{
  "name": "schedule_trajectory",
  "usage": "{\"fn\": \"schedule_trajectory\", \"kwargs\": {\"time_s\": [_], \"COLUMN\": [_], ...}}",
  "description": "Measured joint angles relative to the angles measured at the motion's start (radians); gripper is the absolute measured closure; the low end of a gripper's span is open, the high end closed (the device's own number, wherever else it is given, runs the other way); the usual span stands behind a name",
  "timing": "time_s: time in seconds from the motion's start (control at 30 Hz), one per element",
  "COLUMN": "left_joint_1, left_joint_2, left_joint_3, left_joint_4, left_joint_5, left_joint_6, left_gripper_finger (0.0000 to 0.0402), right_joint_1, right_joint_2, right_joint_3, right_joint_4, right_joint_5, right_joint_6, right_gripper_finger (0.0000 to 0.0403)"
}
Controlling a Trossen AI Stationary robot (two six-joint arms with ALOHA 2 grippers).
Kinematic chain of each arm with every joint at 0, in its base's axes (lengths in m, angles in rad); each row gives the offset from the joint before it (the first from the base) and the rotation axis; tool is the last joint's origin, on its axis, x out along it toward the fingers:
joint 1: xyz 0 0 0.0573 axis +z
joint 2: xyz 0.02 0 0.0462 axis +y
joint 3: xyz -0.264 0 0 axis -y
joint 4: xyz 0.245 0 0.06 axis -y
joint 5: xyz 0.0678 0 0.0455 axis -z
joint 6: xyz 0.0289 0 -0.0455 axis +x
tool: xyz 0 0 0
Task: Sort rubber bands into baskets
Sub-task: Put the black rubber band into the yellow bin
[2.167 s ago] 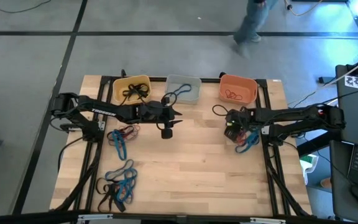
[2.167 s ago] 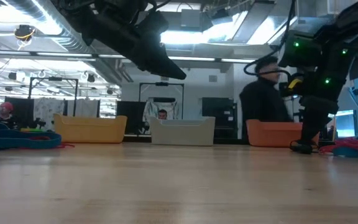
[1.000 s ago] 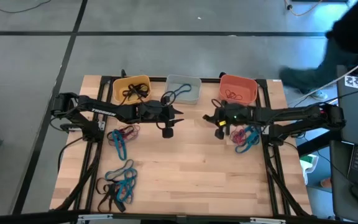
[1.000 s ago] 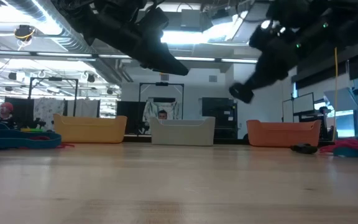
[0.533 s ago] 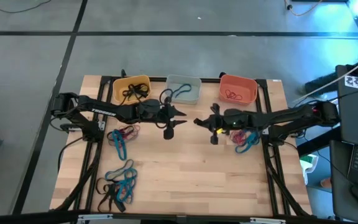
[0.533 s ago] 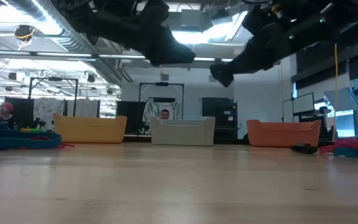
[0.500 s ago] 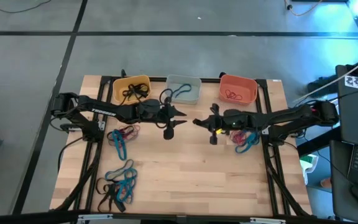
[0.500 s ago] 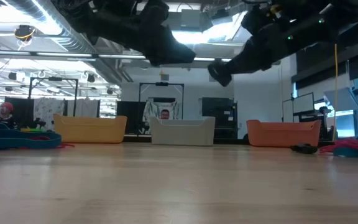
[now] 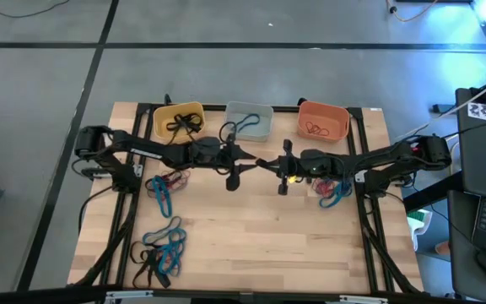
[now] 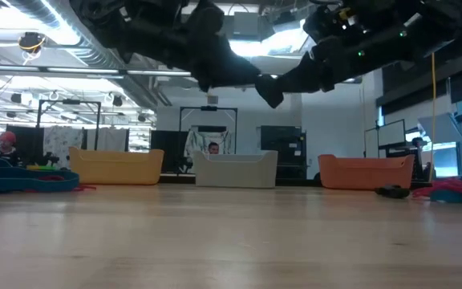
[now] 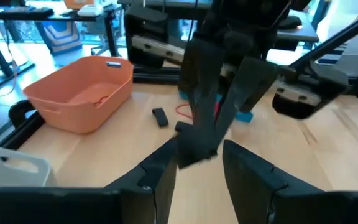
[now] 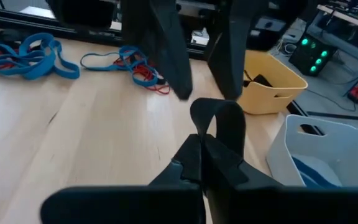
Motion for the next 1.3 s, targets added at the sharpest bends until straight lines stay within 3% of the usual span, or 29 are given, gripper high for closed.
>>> {"fn": "schedule_trajectory", "kwargs": {"time_s": [0.33,0.67,0.83,1.0,1.3], "left_joint_1": [-0.003,-0.003,-0.004,-0.003,-0.016], "left_joint_2": [0.083,0.08,0.079,0.076,0.014], "left_joint_3": [0.057,0.058,0.058,0.058,0.059], "left_joint_4": [0.015,0.011,0.011,0.001,-0.128], "left_joint_5": [0.001,-0.001,0.003,-0.005,-0.135], "left_joint_6": [0.017,0.085,0.09,0.109,0.143], "left_gripper_finger": [0.0278,0.0388,0.0389,0.0396,0.0387], "right_joint_1": [0.001,0.001,0.0,0.001,0.001], "right_joint_2": [0.0,0.0,0.0,-0.001,-0.063], "right_joint_3": [0.0,-0.001,-0.001,0.0,0.001], "right_joint_4": [0.005,-0.004,-0.011,-0.043,-0.223], "right_joint_5": [-0.007,-0.008,-0.05,-0.061,-0.05], "right_joint_6": [0.001,0.004,0.041,0.071,0.084], "right_gripper_finger": [0.0397,0.0397,0.0394,0.0338,0.0212]}}
